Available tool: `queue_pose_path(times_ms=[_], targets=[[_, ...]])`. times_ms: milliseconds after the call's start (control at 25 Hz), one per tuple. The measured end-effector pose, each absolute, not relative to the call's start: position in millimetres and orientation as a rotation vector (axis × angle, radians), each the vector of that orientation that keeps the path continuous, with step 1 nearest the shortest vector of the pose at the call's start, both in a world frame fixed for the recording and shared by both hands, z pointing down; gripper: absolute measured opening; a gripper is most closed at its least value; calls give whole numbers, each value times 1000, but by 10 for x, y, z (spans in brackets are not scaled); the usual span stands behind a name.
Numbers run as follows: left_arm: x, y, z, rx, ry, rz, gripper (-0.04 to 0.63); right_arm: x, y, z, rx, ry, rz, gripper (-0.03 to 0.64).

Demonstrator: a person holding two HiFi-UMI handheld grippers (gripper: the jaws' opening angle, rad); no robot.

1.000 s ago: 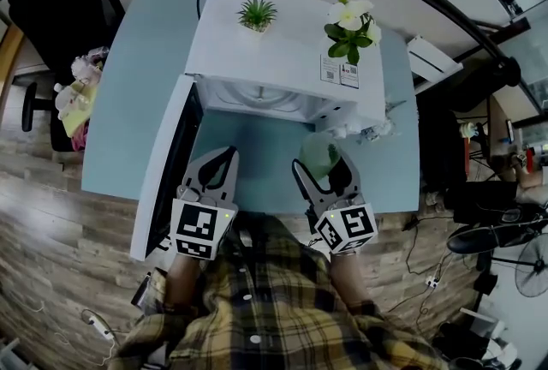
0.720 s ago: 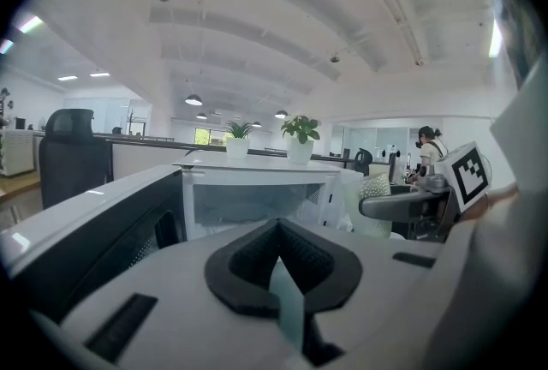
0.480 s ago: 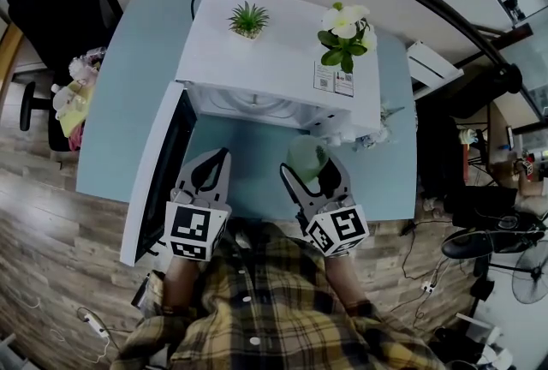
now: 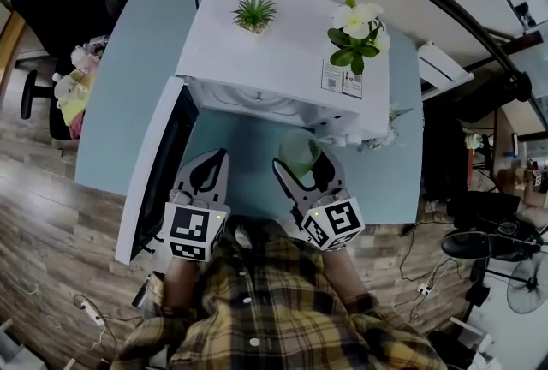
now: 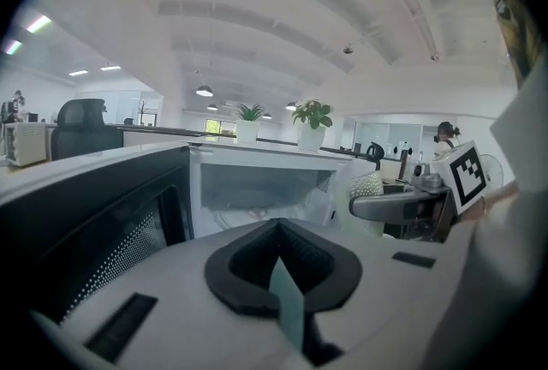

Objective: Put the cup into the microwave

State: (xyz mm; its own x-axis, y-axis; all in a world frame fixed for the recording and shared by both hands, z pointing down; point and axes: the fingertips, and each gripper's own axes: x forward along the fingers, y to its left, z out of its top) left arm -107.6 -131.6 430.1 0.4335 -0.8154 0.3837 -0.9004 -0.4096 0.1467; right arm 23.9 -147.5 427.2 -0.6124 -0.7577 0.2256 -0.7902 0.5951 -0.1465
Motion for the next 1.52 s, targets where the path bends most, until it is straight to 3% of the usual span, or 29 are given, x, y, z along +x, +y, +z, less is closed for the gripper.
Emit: queue_pose_path(times_ms=[600,1520], targets=[[-1161,-1274,4532,2295,-1487,429,-8,53,-1871,4697,1270,-2685,446,348],[-1100,-1241,4632,2283,-1485,433,-8,-364,-2396,4918,1262,-2698,177,348]])
